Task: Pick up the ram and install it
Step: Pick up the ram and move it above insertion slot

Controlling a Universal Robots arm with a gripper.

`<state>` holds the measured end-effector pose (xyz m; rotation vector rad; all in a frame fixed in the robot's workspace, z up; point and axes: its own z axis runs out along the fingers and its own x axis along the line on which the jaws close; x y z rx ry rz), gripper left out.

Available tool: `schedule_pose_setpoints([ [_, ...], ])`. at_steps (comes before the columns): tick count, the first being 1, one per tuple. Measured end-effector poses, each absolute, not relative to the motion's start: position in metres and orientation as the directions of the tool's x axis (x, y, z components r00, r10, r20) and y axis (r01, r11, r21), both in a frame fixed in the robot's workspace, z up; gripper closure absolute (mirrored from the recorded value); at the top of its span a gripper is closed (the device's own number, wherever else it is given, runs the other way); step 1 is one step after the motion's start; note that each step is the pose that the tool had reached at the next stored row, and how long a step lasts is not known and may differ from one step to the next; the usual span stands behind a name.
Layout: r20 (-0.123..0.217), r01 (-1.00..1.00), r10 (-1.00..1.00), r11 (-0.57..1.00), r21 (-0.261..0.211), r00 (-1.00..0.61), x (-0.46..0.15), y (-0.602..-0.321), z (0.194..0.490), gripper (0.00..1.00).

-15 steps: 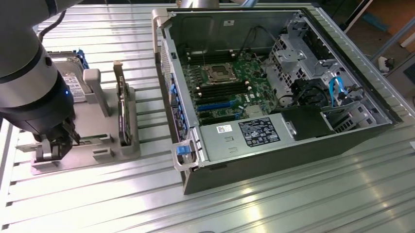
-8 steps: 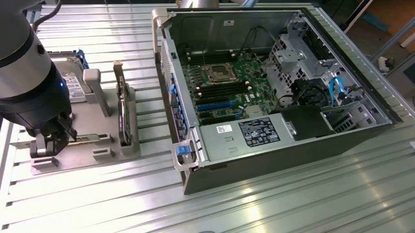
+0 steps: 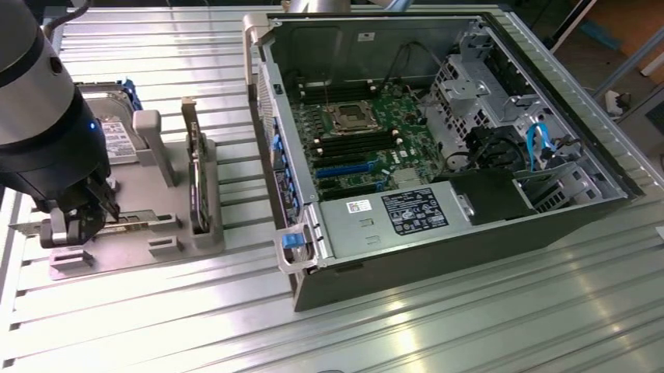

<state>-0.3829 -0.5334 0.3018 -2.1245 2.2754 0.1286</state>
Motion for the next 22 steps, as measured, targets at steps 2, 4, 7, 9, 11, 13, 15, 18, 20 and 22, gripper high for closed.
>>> schedule_pose_setpoints([
  [2,-0.075,-0.997,-0.995,0.067,0.043,-0.070,-0.383,-0.533,0.304,0.88],
  [4,-0.075,-0.997,-0.995,0.067,0.043,-0.070,-0.383,-0.533,0.306,0.88],
  [7,-0.075,-0.997,-0.995,0.067,0.043,-0.070,-0.383,-0.533,0.310,0.88],
  [9,-0.075,-0.997,-0.995,0.067,0.043,-0.070,-0.383,-0.533,0.312,0.88],
  [11,-0.075,-0.997,-0.995,0.067,0.043,-0.070,-0.383,-0.533,0.314,0.88],
  [13,-0.075,-0.997,-0.995,0.067,0.043,-0.070,-0.383,-0.533,0.315,0.88],
  [15,-0.075,-0.997,-0.995,0.067,0.043,-0.070,-0.383,-0.533,0.317,0.88],
  [18,-0.075,-0.997,-0.995,0.067,0.043,-0.070,-0.383,-0.533,0.321,0.88],
  [20,-0.075,-0.997,-0.995,0.067,0.043,-0.070,-0.383,-0.533,0.323,0.88],
  [22,-0.075,-0.997,-0.995,0.067,0.043,-0.070,-0.383,-0.533,0.326,0.88],
])
